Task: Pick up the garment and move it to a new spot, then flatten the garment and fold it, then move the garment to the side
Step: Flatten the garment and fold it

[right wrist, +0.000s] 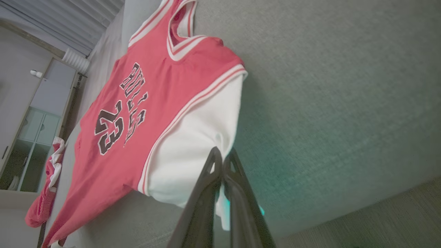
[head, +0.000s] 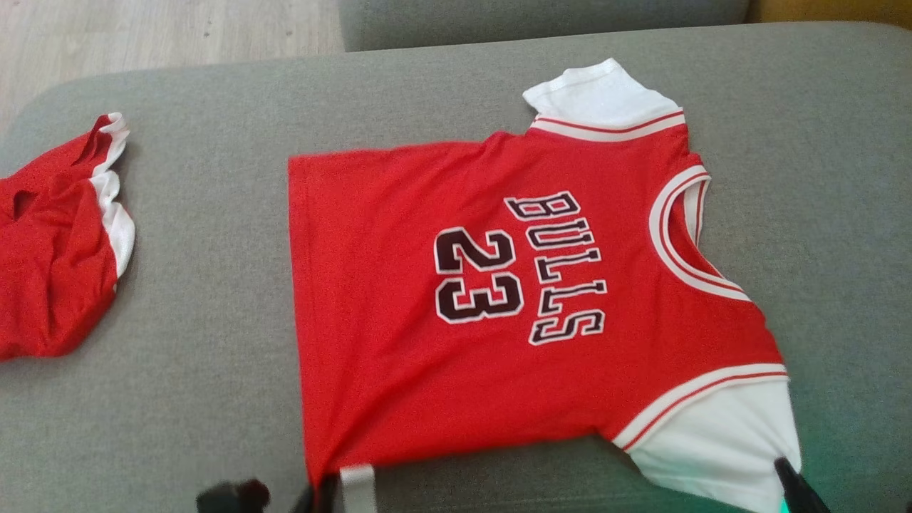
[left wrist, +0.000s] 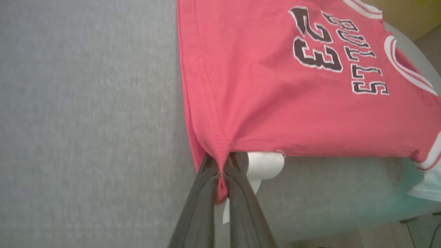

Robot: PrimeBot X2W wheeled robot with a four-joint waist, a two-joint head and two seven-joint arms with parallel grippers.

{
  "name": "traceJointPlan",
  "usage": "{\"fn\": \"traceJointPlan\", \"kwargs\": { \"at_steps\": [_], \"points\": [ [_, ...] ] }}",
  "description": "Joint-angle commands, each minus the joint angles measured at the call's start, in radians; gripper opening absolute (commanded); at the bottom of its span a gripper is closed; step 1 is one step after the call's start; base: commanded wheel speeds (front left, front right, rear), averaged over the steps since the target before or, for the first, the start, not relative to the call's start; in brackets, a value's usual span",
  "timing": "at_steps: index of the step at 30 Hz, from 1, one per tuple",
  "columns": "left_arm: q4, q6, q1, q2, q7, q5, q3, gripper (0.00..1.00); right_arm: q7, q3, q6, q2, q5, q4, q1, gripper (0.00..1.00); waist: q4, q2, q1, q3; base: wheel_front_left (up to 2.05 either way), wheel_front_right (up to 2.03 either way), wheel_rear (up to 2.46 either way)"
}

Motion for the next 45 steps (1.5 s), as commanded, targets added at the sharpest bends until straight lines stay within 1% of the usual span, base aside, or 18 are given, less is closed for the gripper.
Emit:
{"fn": "traceJointPlan", "kwargs": {
  "at_steps": [1, 4, 7, 12, 18, 23, 27, 28, 29, 30, 31, 33, 34, 35, 38, 40, 43, 45],
  "points": [
    [-0.065, 0.014, 0.001, -0.008, 0.006, -0.011, 0.022, 0.00, -0.013, 0.005, 0.008, -0.013, 0.009, -0.049, -0.018, 0.00, -0.001, -0.0001, 0.0001, -0.001, 0.00, 0.00, 0.00],
    [-0.106, 0.024, 0.034, -0.007, 0.024, -0.018, 0.017, 0.00, -0.012, -0.001, 0.008, -0.013, 0.014, -0.054, -0.019, 0.00, -0.001, -0.0001, 0.0001, 0.000, 0.00, 0.00, 0.00],
    [-0.116, 0.027, 0.007, 0.002, 0.043, -0.009, 0.015, 0.00, 0.005, 0.000, 0.008, -0.013, -0.014, -0.041, -0.063, 0.00, 0.001, -0.0001, 0.0001, 0.002, 0.00, 0.00, 0.00],
    [-0.137, 0.017, -0.084, 0.015, 0.102, -0.001, 0.008, 0.00, 0.058, 0.005, 0.008, -0.013, -0.055, -0.042, -0.178, 0.00, 0.006, -0.0001, 0.0001, 0.018, 0.00, 0.00, 0.00],
    [-0.139, 0.001, -0.223, 0.034, 0.196, 0.013, -0.005, 0.00, 0.153, 0.004, 0.008, -0.013, -0.148, -0.038, -0.351, 0.00, 0.016, -0.0001, 0.0001, 0.055, 0.00, 0.00, 0.00],
    [-0.104, -0.010, -0.336, 0.038, 0.247, 0.008, 0.004, 0.00, 0.214, -0.009, 0.008, -0.013, -0.203, 0.001, -0.483, 0.00, 0.034, -0.0001, 0.0001, 0.084, 0.00, 0.00, 0.00],
    [-0.016, -0.023, -0.413, 0.046, 0.289, 0.010, -0.002, 0.00, 0.238, -0.021, 0.008, -0.018, -0.252, 0.067, -0.558, 0.00, 0.049, -0.0001, 0.0001, 0.104, 0.00, 0.00, 0.00],
    [0.004, -0.027, -0.431, 0.049, 0.295, 0.015, -0.005, 0.02, 0.237, -0.025, 0.008, -0.018, -0.257, 0.086, -0.577, 0.00, 0.050, -0.0001, 0.0001, 0.109, 0.00, 0.00, 0.00],
    [0.021, -0.030, -0.449, 0.049, 0.296, 0.016, -0.005, 0.24, 0.229, -0.030, 0.008, -0.018, -0.264, 0.104, -0.598, 0.20, 0.051, -0.0001, 0.0001, 0.112, 0.00, 0.00, 0.00],
    [0.039, -0.031, -0.465, 0.050, 0.298, 0.019, -0.005, 0.52, 0.213, -0.027, 0.008, -0.022, -0.270, 0.118, -0.619, 0.61, 0.052, -0.0001, 0.0001, 0.115, 0.00, 0.00, 0.00],
    [0.055, -0.032, -0.480, 0.054, 0.303, 0.026, -0.008, 1.00, 0.196, -0.026, 0.008, -0.024, -0.273, 0.133, -0.637, 1.00, 0.052, -0.0001, 0.0001, 0.116, 0.00, 0.00, 0.00],
    [0.068, -0.032, -0.492, 0.057, 0.306, 0.031, -0.009, 1.00, 0.179, -0.032, 0.008, -0.026, -0.278, 0.149, -0.652, 1.00, 0.052, -0.0001, 0.0001, 0.117, 0.00, 0.00, 0.00],
    [0.081, -0.029, -0.504, 0.061, 0.311, 0.032, -0.006, 1.00, 0.134, -0.034, 0.008, -0.035, -0.288, 0.164, -0.678, 1.00, 0.050, -0.0001, 0.0001, 0.116, 0.00, 0.00, 0.00],
    [0.081, -0.027, -0.503, 0.063, 0.311, 0.029, -0.001, 1.00, 0.114, -0.039, 0.008, -0.036, -0.285, 0.166, -0.684, 1.00, 0.049, -0.0001, 0.0001, 0.115, 0.00, 0.00, 0.00],
    [0.062, -0.017, -0.477, 0.077, 0.305, 0.021, 0.018, 1.00, 0.093, -0.037, 0.008, -0.058, -0.285, 0.147, -0.662, 1.00, 0.045, -0.0001, 0.0001, 0.111, 0.00, 0.00, 0.00],
    [0.029, -0.010, -0.438, 0.076, 0.297, -0.004, 0.035, 1.00, 0.112, -0.013, 0.008, -0.090, -0.299, 0.117, -0.615, 1.00, 0.039, -0.0001, 0.0001, 0.108, 0.00, 0.00, 0.00],
    [-0.014, -0.005, -0.366, 0.077, 0.297, -0.034, 0.044, 1.00, 0.168, 0.022, 0.008, -0.148, -0.323, 0.073, -0.525, 1.00, 0.030, -0.0001, 0.0001, 0.111, 0.00, 0.00, 0.00],
    [-0.025, 0.000, -0.327, 0.082, 0.301, -0.044, 0.046, 1.00, 0.204, 0.033, 0.008, -0.174, -0.337, 0.047, -0.479, 1.00, 0.023, -0.0001, 0.0001, 0.123, 0.00, 0.00, 0.00]
  ]
}}
